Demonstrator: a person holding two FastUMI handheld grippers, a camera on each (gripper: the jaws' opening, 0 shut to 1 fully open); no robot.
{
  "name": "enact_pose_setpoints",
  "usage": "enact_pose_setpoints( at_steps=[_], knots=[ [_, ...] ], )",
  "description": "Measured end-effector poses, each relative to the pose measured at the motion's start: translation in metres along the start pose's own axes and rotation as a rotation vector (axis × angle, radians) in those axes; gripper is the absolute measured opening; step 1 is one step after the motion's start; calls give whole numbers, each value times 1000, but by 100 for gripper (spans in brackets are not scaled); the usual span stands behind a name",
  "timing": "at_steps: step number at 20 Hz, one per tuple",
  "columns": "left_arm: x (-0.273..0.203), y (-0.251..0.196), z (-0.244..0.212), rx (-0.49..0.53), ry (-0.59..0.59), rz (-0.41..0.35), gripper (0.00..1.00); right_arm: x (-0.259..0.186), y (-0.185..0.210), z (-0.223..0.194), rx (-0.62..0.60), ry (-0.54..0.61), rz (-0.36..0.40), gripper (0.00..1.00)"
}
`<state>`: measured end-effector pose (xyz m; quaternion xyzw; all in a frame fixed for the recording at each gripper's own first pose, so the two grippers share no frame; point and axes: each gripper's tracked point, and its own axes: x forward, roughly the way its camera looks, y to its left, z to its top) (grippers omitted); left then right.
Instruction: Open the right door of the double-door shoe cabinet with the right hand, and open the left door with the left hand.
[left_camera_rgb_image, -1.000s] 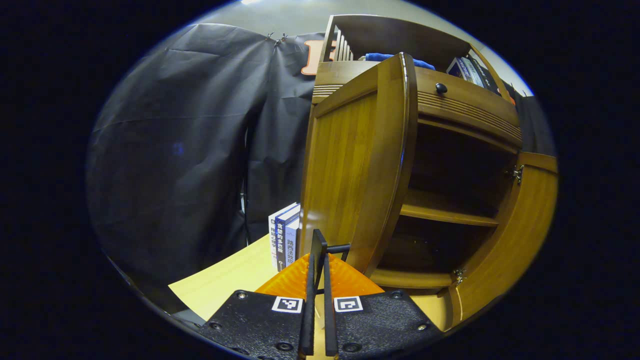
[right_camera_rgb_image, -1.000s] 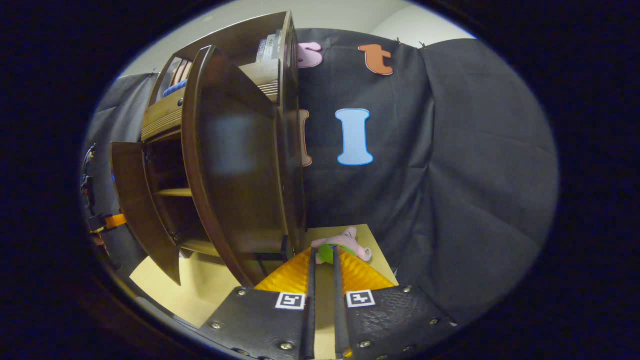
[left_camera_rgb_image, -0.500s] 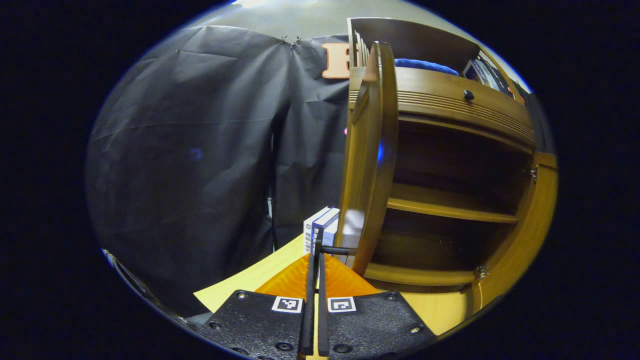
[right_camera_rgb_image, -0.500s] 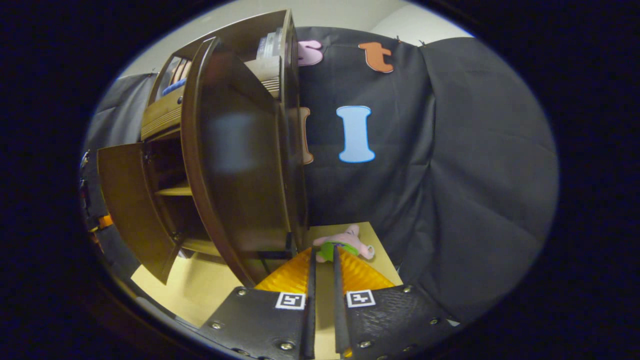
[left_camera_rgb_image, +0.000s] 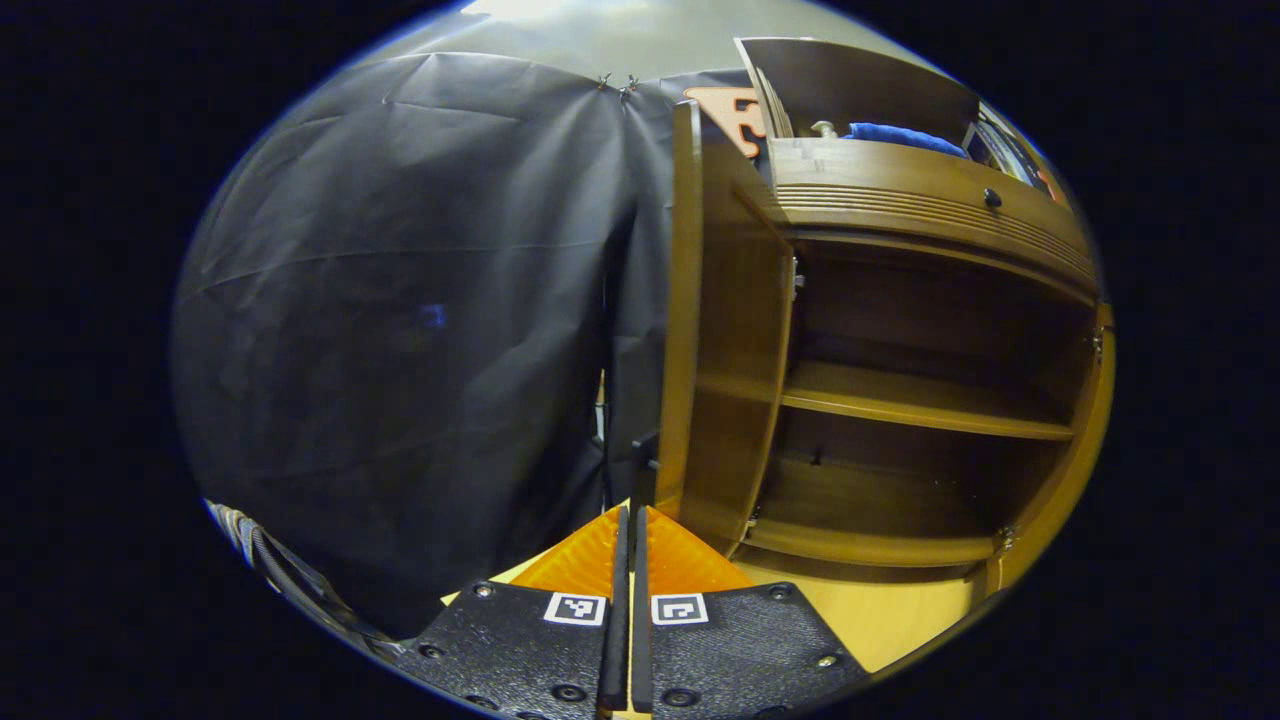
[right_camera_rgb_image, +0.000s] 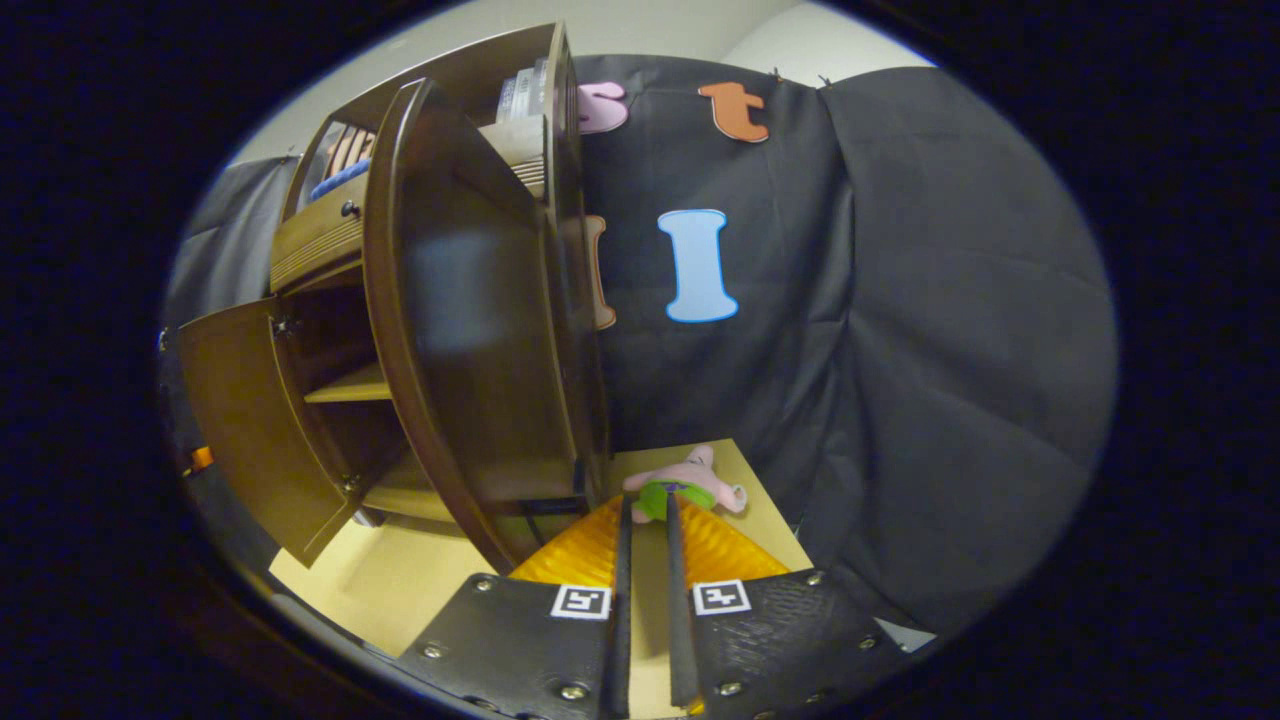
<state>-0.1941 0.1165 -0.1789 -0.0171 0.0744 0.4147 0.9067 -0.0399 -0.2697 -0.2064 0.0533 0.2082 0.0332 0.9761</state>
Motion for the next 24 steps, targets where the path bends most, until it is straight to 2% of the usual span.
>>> enact_pose_setpoints(
  at_steps=[1,3,4,5,6,7,8,11,12,16,17,18,20,21,24],
  knots=[
    [0,-1,2,-2,-3,0,3,-1,0,0,1,1,-1,16],
    [2,-1,2,3,-4,1,0,-2,0,1,5,-1,-7,16],
    [2,-2,3,8,-8,0,12,-2,0,2,8,-3,-8,16],
    [0,-6,5,7,-13,-11,9,-3,0,2,10,-6,-9,16],
    [0,-11,6,10,-14,-15,0,-3,0,3,8,-8,-12,16],
    [-1,-14,9,12,-21,-23,3,-4,-1,2,5,-9,-17,16],
    [0,-17,12,15,-28,-32,0,-4,-2,2,1,-11,-24,16],
    [-2,-34,25,16,-49,-75,0,-5,-4,2,1,-18,-45,16],
    [-2,-41,29,16,-57,-96,3,-6,-4,3,3,-19,-51,16],
    [-1,-71,49,21,-74,-179,4,-12,0,12,5,-38,-60,16],
    [0,-79,56,24,-78,-199,0,-14,6,14,4,-51,-56,16],
    [1,-88,61,29,-83,-222,4,-16,11,19,2,-65,-56,16],
    [3,-105,74,50,-96,-262,0,-25,21,27,-19,-106,-51,16],
    [2,-114,81,57,-108,-286,3,-30,28,34,-29,-128,-39,16],
    [-1,-146,96,53,-106,-367,0,-37,56,49,-42,-169,20,16]
  ],
)
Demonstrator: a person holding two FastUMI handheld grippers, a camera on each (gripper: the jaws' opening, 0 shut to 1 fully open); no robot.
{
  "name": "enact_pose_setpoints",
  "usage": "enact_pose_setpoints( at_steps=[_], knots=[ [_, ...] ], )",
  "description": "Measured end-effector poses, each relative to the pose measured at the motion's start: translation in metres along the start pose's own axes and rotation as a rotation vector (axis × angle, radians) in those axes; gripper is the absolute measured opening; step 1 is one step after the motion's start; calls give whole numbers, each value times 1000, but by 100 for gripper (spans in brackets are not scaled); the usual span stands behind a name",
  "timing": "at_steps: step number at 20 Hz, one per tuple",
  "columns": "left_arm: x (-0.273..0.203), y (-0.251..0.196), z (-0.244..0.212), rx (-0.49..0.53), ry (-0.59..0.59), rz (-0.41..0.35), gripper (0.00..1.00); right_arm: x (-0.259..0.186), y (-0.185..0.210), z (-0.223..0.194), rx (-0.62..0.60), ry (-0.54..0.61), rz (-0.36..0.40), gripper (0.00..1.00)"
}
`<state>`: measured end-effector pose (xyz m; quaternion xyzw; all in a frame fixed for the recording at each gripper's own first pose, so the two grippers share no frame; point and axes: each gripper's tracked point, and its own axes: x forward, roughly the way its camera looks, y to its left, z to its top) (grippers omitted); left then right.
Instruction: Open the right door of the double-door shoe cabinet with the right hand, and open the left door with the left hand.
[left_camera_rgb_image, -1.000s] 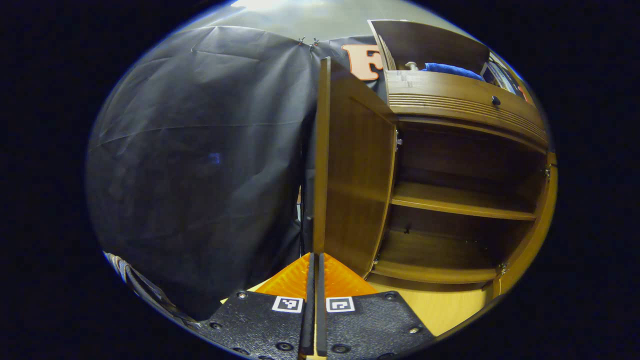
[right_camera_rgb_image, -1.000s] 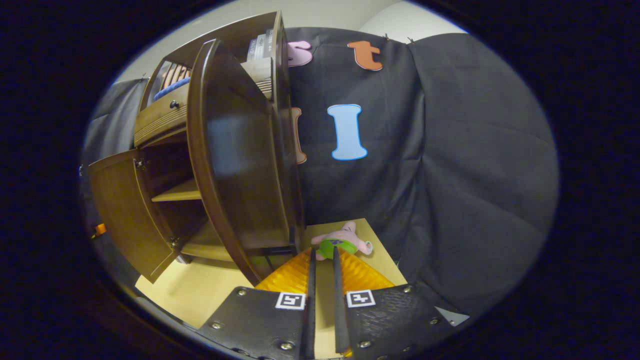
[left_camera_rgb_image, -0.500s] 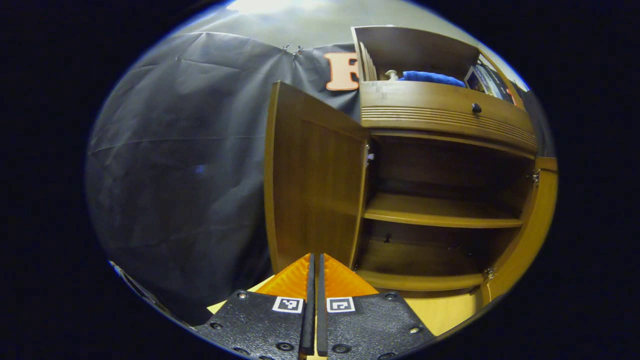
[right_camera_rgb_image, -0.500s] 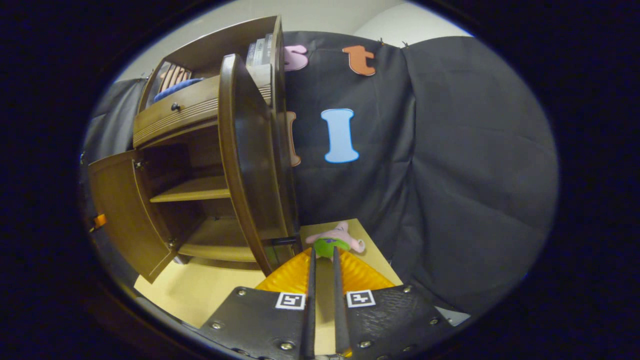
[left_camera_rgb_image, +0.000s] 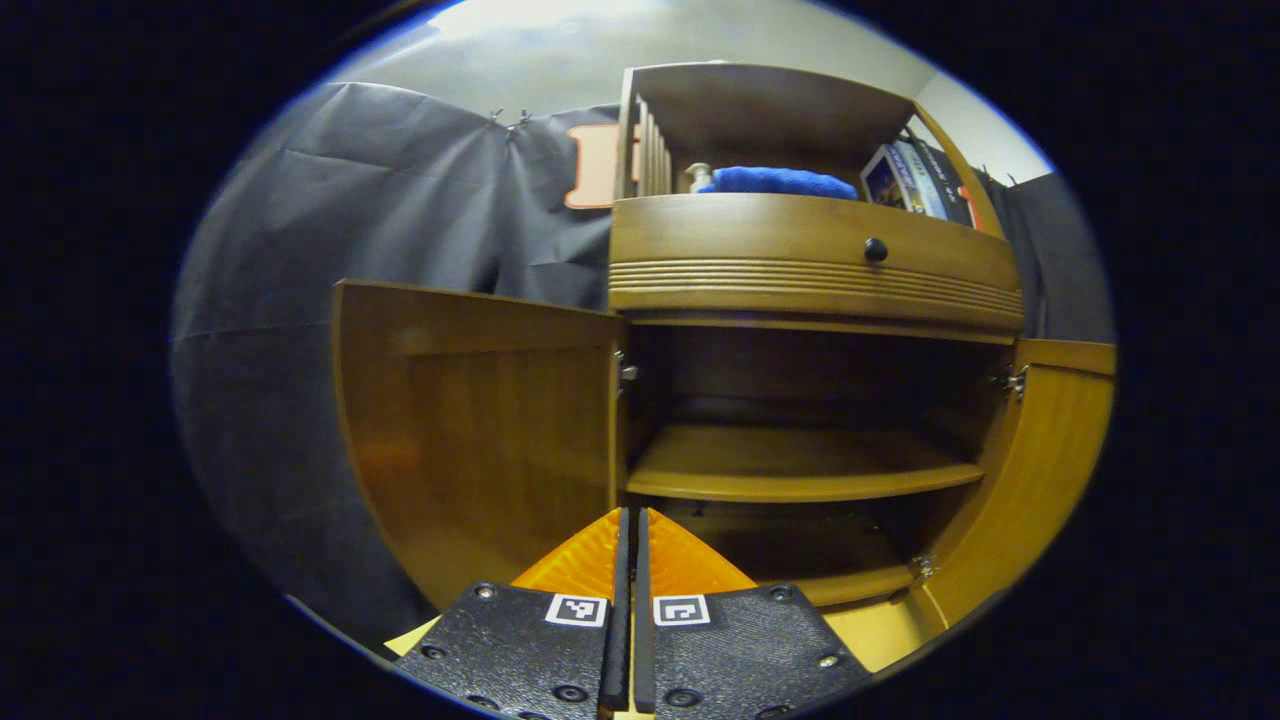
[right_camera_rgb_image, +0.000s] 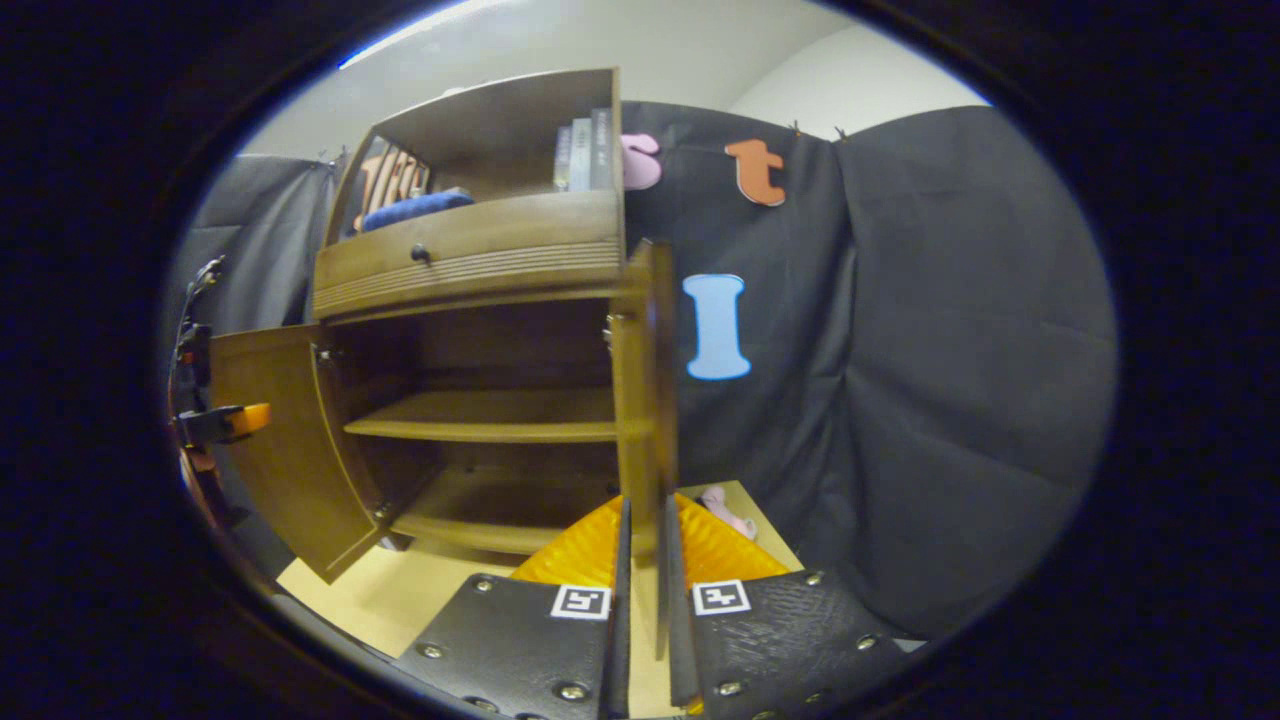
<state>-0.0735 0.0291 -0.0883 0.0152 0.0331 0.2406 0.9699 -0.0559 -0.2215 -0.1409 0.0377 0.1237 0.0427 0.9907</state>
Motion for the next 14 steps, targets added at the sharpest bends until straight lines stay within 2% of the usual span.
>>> enact_pose_setpoints(
  at_steps=[2,5,6,8,9,10,13,14],
  knots=[
    [1,-24,12,-29,-10,-60,3,-3,15,9,-4,-28,36,16],
    [3,-51,31,-34,-24,-136,3,6,36,23,-2,-61,64,16],
    [3,-60,36,-40,-22,-165,0,9,41,27,3,-65,69,16],
    [3,-78,51,-57,-35,-219,3,14,53,39,7,-90,86,16],
    [3,-85,57,-61,-40,-237,0,14,58,43,5,-103,92,16],
    [5,-90,62,-63,-42,-252,3,17,64,50,-2,-115,98,16],
    [4,-102,76,-63,-41,-285,3,35,84,71,-26,-125,107,16],
    [3,-106,82,-63,-48,-298,0,39,92,80,-27,-132,116,16]
  ],
)
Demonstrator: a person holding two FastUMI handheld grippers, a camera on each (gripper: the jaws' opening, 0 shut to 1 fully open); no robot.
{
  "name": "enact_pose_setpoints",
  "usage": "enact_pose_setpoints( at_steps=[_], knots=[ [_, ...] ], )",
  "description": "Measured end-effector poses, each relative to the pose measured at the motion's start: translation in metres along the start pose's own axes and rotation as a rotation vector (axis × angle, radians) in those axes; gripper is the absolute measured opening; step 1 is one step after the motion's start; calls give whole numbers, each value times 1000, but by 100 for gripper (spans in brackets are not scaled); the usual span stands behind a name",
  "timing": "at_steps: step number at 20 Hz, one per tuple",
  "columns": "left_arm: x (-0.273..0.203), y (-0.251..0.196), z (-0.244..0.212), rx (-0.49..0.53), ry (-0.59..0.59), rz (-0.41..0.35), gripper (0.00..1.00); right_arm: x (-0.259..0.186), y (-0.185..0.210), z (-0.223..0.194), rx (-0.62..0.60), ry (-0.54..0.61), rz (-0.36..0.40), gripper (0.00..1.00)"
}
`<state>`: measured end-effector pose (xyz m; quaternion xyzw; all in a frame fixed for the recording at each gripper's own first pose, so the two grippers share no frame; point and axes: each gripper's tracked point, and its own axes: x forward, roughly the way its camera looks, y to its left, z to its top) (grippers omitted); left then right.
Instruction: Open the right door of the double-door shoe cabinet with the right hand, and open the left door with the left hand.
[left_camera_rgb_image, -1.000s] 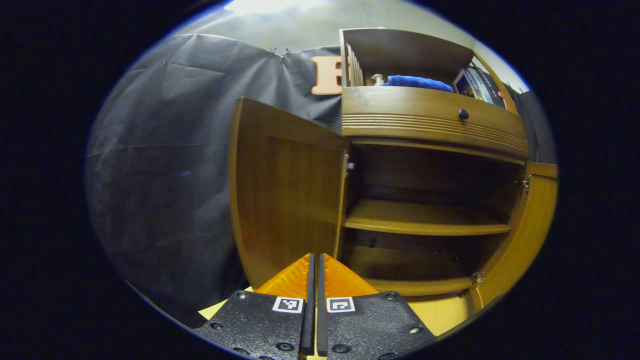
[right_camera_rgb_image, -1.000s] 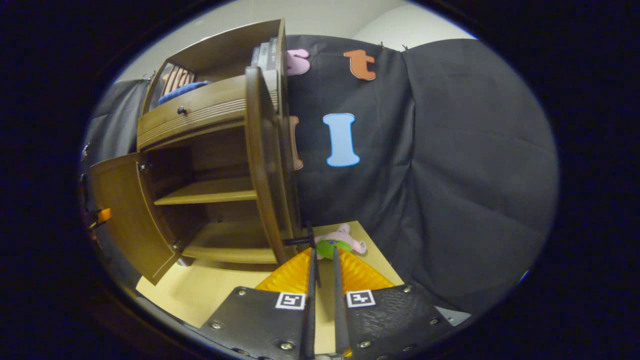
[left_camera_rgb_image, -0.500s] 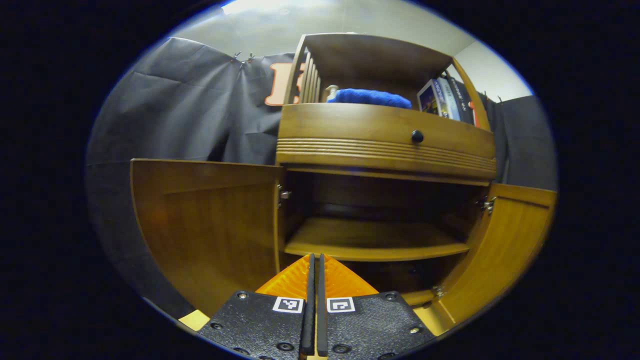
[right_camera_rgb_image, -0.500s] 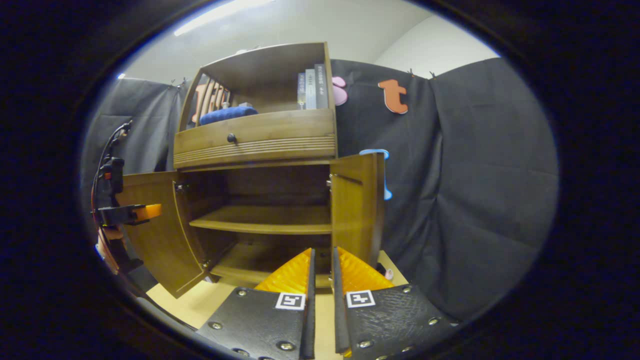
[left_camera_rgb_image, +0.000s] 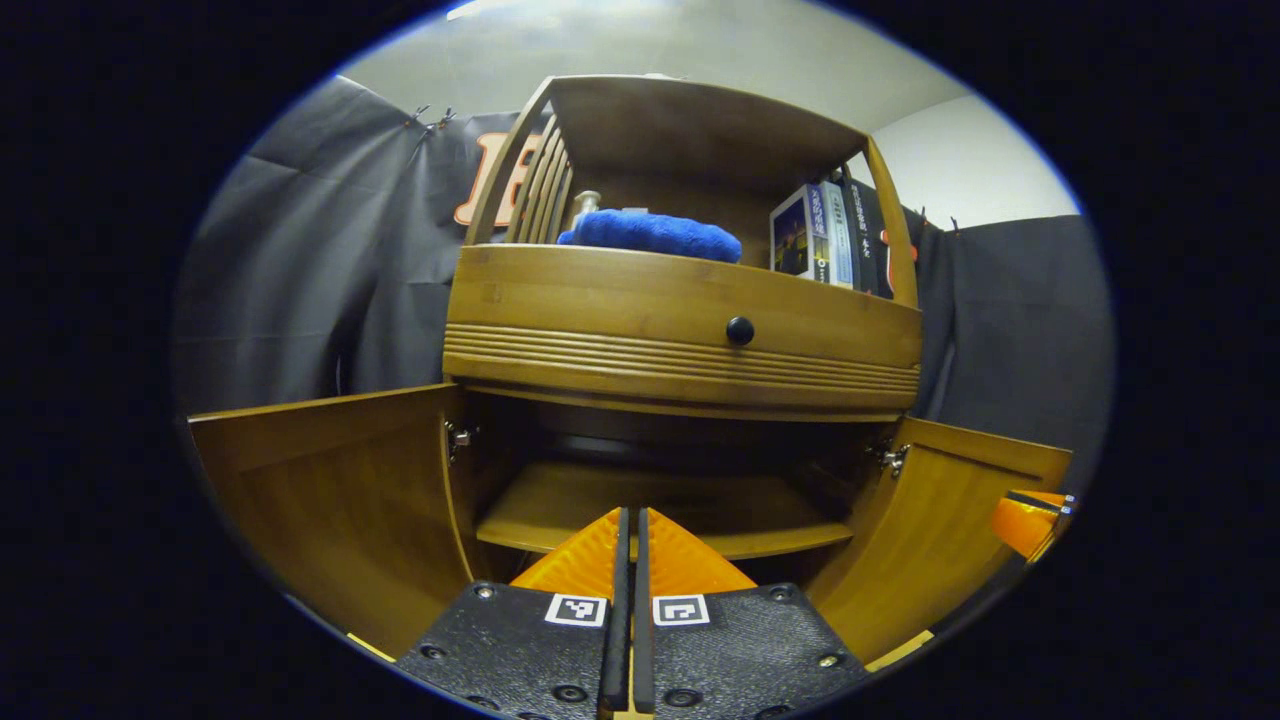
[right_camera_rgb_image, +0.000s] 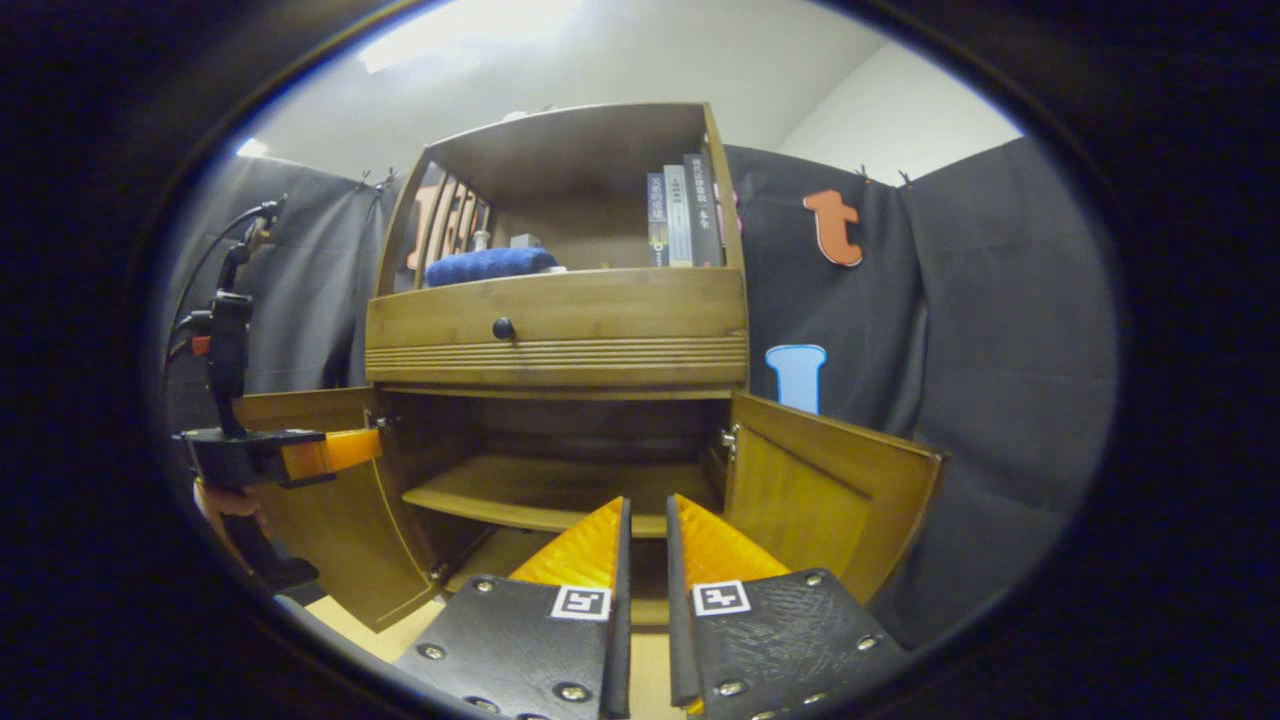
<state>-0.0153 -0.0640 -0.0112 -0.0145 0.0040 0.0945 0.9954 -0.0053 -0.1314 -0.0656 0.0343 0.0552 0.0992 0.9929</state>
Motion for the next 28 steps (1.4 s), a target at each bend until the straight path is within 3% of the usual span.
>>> enact_pose_setpoints(
  at_steps=[8,11,12,13,15,16,18,20,23,25,27,28],
  knots=[
    [-2,-22,26,42,-37,-35,3,20,34,33,-13,-29,54,16],
    [-4,-23,31,50,-57,-22,0,23,41,38,-11,-40,64,16],
    [-3,-25,33,53,-63,-23,3,24,41,39,-11,-43,61,16],
    [-4,-29,34,48,-67,-39,15,22,37,39,-12,-44,46,16],
    [-3,-32,35,39,-73,-45,17,22,36,40,-12,-45,34,18],
    [-3,-36,35,35,-71,-58,34,21,34,42,-10,-50,33,18],
    [-1,-42,32,36,-63,-72,43,20,32,43,-9,-55,28,28],
    [0,-47,32,30,-64,-84,55,20,35,42,-3,-50,44,55],
    [0,-46,31,34,-69,-67,99,22,29,44,14,-58,23,96],
    [1,-44,33,40,-75,-59,93,24,27,45,18,-64,11,100],
    [2,-41,32,41,-73,-47,95,26,25,45,21,-64,6,100],
    [3,-39,32,41,-75,-44,92,27,25,45,22,-64,4,100]
  ],
)
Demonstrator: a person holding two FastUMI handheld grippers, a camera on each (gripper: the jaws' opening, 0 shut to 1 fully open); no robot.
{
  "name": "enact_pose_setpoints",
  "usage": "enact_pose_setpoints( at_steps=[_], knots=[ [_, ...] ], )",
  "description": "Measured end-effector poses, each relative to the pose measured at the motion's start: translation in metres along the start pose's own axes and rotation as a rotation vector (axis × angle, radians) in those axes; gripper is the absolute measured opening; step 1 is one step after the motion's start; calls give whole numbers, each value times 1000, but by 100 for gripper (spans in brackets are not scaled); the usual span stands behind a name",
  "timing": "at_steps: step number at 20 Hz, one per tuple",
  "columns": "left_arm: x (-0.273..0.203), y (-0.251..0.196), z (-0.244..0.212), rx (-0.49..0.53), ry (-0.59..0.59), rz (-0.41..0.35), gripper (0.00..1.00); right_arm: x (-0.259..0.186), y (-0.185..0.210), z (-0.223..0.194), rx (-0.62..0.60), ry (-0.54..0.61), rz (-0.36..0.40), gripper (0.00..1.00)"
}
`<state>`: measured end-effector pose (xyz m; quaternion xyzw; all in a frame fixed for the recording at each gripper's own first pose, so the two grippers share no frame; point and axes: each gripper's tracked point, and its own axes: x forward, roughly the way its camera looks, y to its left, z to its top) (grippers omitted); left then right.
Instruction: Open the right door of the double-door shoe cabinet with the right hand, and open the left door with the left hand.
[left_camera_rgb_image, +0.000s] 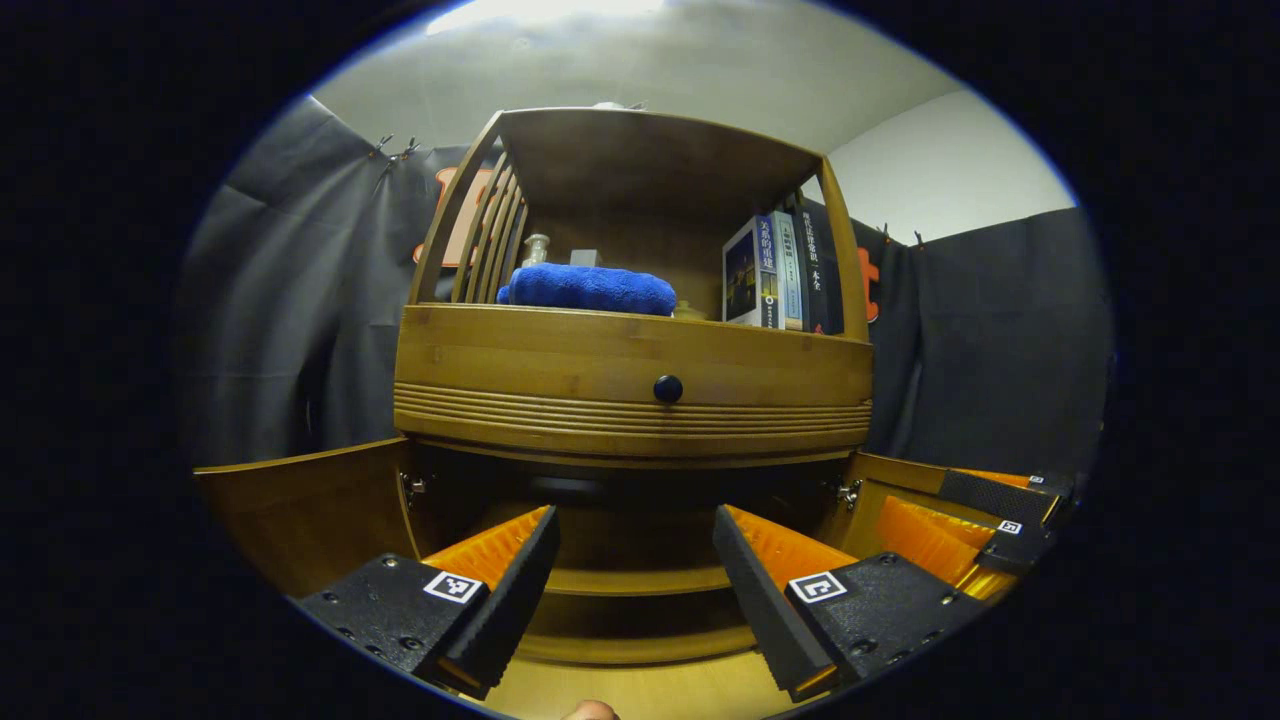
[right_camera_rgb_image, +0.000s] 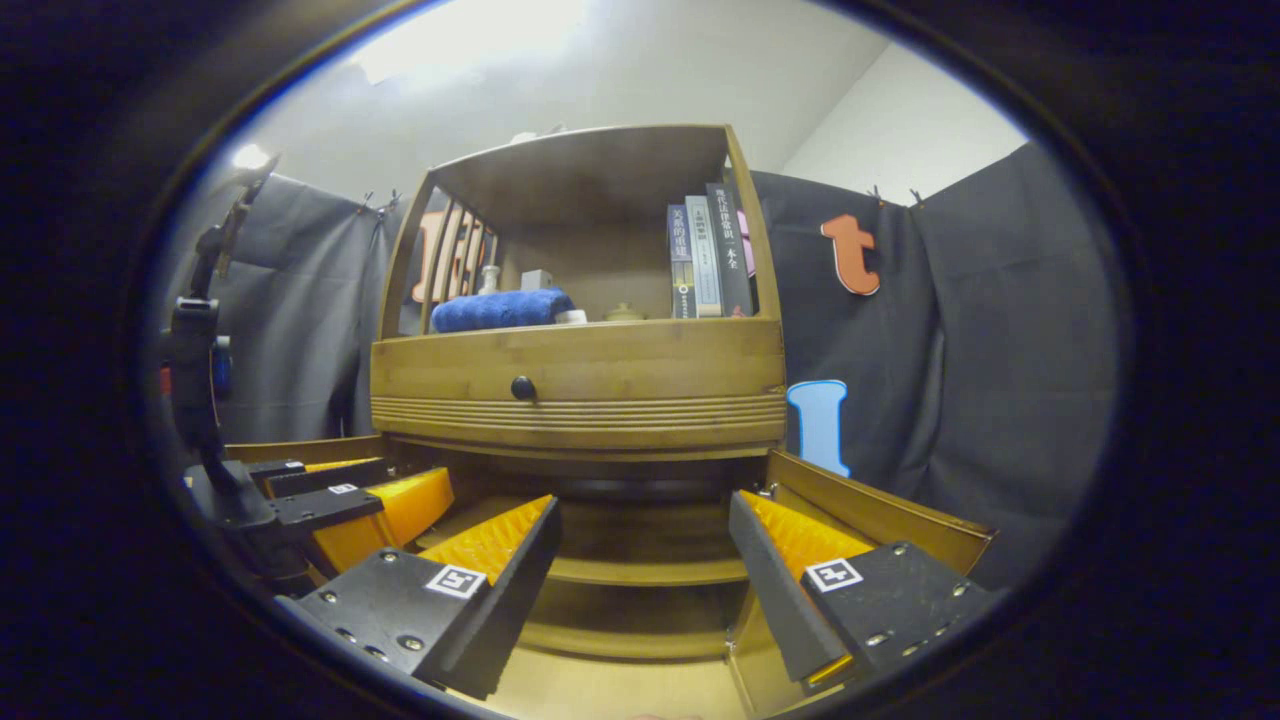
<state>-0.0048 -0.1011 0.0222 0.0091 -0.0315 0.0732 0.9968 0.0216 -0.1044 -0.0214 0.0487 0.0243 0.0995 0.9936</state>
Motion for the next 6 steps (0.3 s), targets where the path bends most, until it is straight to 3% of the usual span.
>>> enact_pose_setpoints(
  at_steps=[1,3,6],
  knots=[
    [1,0,0,-2,-2,2,96,1,-1,0,1,0,-3,100],
    [3,1,0,-8,-5,3,92,4,-1,-1,0,2,-5,100],
    [7,2,0,-13,-12,4,96,7,-5,-1,-15,2,-17,96]
  ],
)
